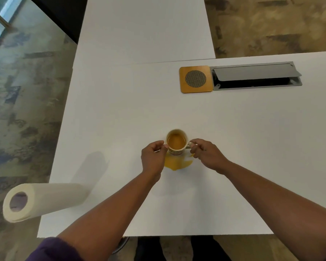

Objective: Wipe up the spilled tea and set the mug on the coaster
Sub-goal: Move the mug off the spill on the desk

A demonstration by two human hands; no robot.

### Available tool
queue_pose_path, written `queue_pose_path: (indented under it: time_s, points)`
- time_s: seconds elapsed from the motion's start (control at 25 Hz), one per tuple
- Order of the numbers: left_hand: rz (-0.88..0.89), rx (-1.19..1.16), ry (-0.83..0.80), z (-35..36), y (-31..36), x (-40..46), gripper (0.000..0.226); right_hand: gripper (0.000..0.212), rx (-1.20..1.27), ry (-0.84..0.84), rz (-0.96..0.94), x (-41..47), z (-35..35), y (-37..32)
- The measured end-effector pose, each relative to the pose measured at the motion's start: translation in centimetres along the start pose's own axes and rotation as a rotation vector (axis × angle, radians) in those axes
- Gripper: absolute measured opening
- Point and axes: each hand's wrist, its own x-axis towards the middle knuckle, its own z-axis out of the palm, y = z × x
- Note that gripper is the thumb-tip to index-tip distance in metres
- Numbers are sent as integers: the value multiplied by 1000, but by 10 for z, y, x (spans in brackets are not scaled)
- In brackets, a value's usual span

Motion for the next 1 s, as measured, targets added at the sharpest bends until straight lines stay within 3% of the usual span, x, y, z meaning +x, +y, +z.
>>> queue_pose_path:
  time_s: [0.32, 0.72, 1.0]
  points:
    - [-14, 26, 53, 2, 3, -1, 12, 22, 77, -39, 77, 12, -5, -5]
    - [3, 3, 57, -5, -2, -16, 13, 17, -81, 0, -13, 0, 2, 4]
    - [29, -45, 44, -15, -3, -26, 15, 15, -38, 34, -52, -15, 9, 4]
